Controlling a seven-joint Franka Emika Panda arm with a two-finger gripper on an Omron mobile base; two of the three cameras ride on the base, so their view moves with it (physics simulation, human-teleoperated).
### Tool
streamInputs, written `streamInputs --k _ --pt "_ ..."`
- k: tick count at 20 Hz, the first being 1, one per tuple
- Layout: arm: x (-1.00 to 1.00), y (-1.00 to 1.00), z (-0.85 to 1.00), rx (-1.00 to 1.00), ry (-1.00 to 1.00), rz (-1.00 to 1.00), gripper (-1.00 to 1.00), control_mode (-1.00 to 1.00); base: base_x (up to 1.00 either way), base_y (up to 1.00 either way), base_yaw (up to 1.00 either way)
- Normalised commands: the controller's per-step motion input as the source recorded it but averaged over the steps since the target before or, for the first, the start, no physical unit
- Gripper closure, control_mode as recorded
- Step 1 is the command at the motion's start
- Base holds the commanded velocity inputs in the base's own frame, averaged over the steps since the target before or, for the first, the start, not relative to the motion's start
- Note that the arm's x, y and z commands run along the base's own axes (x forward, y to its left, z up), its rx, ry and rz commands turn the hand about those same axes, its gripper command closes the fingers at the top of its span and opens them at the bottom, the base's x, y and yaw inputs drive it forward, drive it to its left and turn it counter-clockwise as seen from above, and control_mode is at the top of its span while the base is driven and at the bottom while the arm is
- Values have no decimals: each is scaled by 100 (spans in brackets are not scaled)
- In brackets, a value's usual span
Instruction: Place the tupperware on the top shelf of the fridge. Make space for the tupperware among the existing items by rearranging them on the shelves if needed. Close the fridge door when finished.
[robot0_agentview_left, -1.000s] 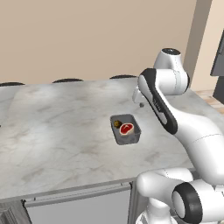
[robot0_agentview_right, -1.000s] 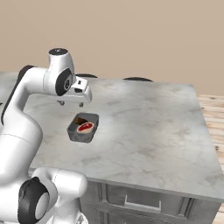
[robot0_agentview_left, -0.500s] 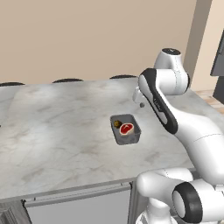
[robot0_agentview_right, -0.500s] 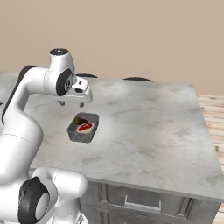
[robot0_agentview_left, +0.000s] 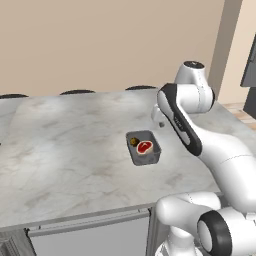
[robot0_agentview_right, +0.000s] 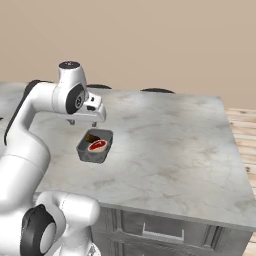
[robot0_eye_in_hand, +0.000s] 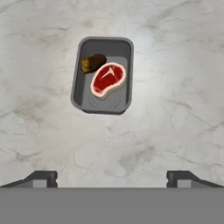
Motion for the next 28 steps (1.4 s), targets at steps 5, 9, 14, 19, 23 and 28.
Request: streamInputs --k 5,9,14,19,23,28 --pt "0 0 -26 0 0 0 -100 -100 0 0 0" --pt "0 0 -29 0 0 0 -100 -100 0 0 0" --pt "0 0 -33 0 0 0 -100 -100 0 0 0" --pt "0 0 -35 0 0 0 -100 -100 0 0 0" --pt "0 0 -37 0 0 0 -100 -100 0 0 0" --pt "2 0 -26 0 -1 0 -100 -100 0 0 0"
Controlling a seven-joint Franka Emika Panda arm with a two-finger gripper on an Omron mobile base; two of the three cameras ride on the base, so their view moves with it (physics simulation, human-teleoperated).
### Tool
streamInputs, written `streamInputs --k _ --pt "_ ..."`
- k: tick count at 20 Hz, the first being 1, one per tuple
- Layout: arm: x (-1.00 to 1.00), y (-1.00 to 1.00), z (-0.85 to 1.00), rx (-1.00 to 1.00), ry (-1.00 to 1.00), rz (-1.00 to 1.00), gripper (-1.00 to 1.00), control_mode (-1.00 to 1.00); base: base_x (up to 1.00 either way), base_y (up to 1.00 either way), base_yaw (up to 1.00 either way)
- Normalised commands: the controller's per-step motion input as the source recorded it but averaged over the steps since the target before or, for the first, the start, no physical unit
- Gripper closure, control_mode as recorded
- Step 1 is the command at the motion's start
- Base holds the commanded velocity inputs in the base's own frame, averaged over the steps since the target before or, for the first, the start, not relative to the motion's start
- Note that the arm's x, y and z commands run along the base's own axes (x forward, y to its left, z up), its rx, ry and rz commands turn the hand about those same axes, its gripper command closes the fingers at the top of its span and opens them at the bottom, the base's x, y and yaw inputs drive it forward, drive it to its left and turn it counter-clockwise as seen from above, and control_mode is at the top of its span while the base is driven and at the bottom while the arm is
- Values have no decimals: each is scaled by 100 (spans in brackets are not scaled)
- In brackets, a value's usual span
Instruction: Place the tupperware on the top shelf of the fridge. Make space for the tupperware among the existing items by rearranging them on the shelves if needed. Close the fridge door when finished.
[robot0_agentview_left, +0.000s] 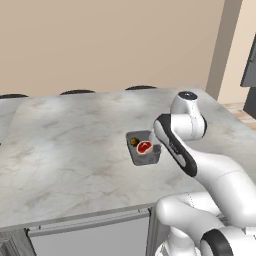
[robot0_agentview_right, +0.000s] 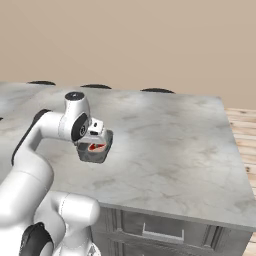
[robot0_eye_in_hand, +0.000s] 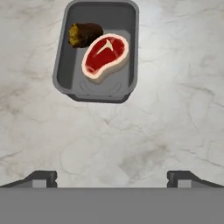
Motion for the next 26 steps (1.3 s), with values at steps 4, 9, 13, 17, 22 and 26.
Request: streamInputs --k 4,9,13,17,22,26 --pt "0 0 0 0 0 0 -100 -100 0 0 0" --pt "12 4 0 0 1 0 -100 -100 0 0 0" --pt "65 -8 -3 6 0 -4 -100 -100 0 0 0" --pt "46 -22 -27 19 5 -11 -100 -100 0 0 0" --pt "35 -13 -72 15 2 -18 -100 -100 0 0 0" --pt "62 -6 -49 2 7 -14 -100 -100 0 0 0"
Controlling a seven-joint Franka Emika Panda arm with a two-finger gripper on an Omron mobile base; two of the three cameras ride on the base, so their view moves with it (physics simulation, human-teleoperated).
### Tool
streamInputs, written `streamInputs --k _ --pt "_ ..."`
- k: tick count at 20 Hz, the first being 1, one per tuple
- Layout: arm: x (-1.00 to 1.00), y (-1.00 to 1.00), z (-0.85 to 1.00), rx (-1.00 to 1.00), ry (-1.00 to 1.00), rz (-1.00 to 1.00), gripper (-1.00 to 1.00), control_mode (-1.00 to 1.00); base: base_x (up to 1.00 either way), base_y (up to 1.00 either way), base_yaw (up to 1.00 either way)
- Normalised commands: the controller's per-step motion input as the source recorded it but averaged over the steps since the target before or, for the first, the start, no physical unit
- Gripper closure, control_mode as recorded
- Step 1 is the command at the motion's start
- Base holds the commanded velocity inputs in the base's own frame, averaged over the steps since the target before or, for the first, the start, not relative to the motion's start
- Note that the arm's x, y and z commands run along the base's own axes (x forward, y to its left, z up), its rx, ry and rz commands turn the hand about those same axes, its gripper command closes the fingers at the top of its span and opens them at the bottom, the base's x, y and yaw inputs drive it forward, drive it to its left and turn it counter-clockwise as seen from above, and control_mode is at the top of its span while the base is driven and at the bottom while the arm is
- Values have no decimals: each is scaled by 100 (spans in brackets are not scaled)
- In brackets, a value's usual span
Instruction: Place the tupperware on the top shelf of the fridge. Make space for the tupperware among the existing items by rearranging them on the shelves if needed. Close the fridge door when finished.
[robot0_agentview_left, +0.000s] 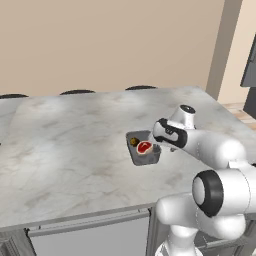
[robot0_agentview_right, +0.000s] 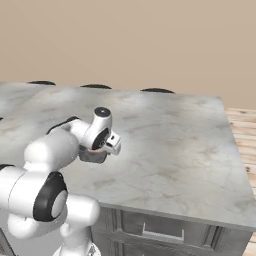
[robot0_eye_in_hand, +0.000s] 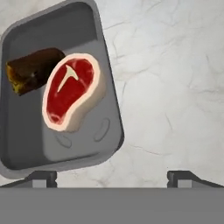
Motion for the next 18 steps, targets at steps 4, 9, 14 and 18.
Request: streamInputs --k 4,9,14,18 --pt "41 0 -44 0 7 -10 -100 -100 0 0 0" --pt "38 0 -34 0 0 -9 -100 -100 0 0 0" --pt "21 0 -46 0 0 -7 -100 -100 0 0 0" --pt "32 0 -44 0 0 -4 -100 -100 0 0 0"
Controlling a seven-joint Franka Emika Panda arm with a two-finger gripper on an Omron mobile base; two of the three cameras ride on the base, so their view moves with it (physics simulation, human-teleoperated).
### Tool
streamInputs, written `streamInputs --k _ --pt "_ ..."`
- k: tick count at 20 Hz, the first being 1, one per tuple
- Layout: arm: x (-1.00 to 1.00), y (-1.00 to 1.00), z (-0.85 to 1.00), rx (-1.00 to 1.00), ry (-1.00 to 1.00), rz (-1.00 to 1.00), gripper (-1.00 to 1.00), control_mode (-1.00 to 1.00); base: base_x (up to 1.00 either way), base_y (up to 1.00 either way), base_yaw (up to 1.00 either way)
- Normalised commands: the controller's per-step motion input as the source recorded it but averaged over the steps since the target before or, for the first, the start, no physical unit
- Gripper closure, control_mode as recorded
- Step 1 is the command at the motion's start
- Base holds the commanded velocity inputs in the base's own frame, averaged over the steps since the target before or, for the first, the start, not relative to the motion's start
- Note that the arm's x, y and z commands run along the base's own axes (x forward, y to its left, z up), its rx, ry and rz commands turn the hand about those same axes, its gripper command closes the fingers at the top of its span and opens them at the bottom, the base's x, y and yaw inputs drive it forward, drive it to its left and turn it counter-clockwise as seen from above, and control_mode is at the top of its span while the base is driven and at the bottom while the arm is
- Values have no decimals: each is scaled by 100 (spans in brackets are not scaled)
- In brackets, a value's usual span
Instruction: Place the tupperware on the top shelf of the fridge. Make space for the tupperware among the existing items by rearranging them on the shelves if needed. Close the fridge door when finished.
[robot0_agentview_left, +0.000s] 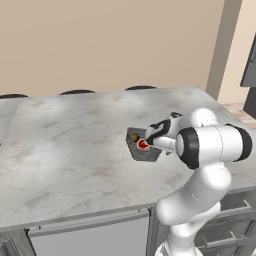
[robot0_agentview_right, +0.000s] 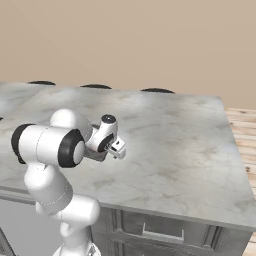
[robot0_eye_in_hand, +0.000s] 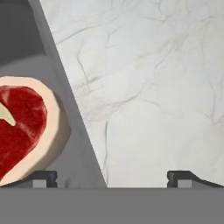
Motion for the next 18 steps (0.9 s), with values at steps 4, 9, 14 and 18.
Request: streamInputs --k 4,9,14,18 --pt "29 0 -29 0 0 -4 -100 -100 0 0 0" --pt "4 21 -6 -1 0 -1 100 -100 0 0 0" --pt "4 7 0 -1 0 0 100 -100 0 0 0" --pt "0 0 0 0 0 0 100 -100 0 0 0"
